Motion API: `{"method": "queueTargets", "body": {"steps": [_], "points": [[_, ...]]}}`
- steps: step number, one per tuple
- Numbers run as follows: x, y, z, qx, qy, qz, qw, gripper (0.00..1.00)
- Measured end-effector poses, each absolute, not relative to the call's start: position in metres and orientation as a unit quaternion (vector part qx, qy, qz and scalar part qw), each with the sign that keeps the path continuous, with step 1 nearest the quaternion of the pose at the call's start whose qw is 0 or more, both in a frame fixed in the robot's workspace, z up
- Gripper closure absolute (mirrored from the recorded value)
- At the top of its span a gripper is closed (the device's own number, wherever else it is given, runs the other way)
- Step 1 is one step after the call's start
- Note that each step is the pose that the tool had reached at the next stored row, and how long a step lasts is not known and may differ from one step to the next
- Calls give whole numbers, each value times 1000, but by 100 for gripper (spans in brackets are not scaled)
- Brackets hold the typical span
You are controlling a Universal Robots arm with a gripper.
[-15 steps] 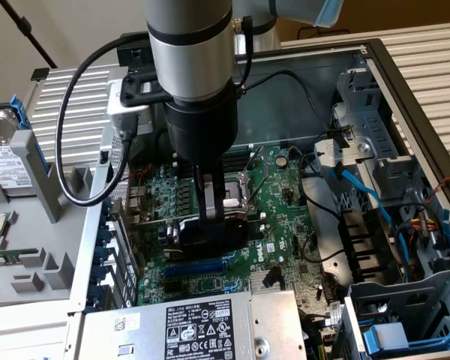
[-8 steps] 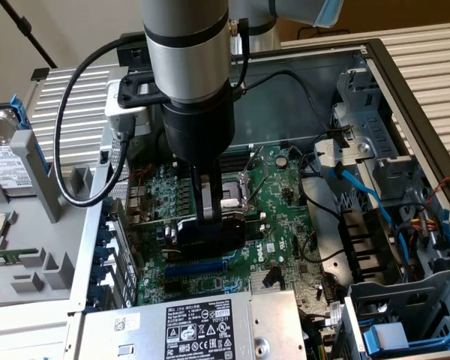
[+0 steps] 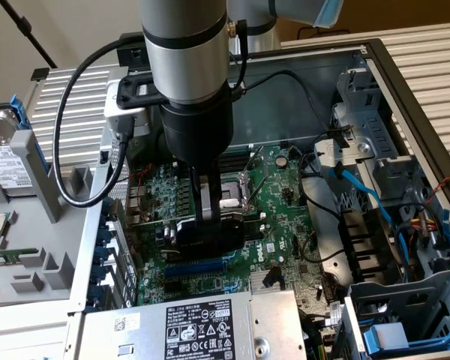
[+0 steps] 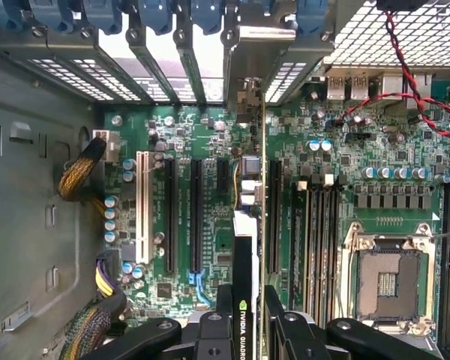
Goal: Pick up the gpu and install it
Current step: 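Insert the gpu into the slot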
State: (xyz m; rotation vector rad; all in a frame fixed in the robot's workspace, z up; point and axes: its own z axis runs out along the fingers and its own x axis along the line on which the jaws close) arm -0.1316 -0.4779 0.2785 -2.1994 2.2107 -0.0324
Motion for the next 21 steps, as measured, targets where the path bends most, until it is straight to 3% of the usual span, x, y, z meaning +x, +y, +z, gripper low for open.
{"method": "queueTargets", "body": {"steps": [21], "points": [[-135, -478, 275, -705, 709, -10, 12, 73]]}}
